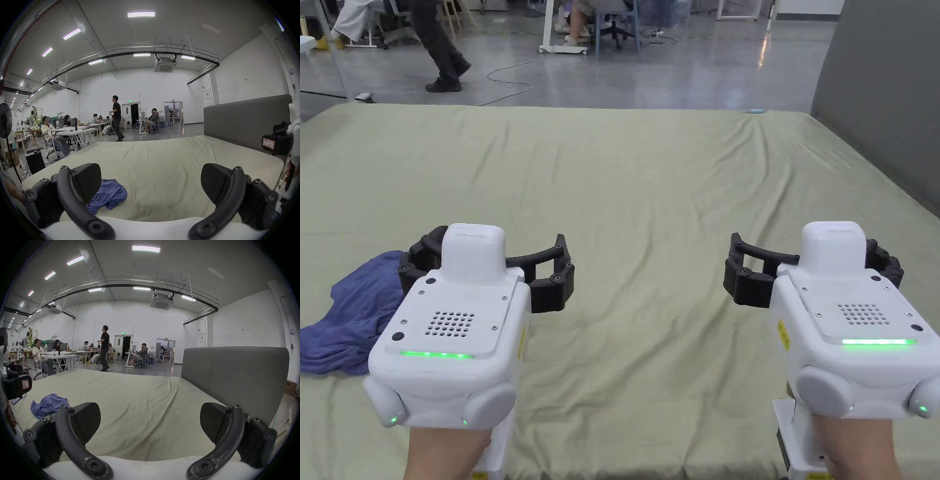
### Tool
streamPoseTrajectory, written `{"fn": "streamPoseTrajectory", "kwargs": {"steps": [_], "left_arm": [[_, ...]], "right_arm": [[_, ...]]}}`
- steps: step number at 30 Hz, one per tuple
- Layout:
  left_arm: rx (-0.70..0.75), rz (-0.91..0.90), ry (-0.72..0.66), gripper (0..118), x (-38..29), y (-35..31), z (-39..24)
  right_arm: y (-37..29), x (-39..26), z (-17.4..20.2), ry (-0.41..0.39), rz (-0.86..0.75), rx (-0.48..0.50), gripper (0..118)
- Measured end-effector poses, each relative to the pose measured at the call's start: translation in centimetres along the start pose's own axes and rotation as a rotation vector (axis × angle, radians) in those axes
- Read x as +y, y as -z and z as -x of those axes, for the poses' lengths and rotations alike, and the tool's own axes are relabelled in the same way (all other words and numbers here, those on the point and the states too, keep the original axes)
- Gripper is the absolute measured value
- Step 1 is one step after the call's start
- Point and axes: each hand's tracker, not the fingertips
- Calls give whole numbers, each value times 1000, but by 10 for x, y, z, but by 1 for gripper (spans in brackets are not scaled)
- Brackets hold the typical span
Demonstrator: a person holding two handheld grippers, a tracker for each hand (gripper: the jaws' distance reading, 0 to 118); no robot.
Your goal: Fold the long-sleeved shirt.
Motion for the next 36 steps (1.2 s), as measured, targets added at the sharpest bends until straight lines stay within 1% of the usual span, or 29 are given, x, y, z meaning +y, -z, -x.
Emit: {"fn": "streamPoseTrajectory", "kwargs": {"steps": [29,36], "left_arm": [[4,6,-11,118,-1,-1,1],[3,12,-15,118,-4,-3,0]], "right_arm": [[-1,-4,-3,15,-1,1,118],[-3,-6,-2,2,-7,11,118]]}}
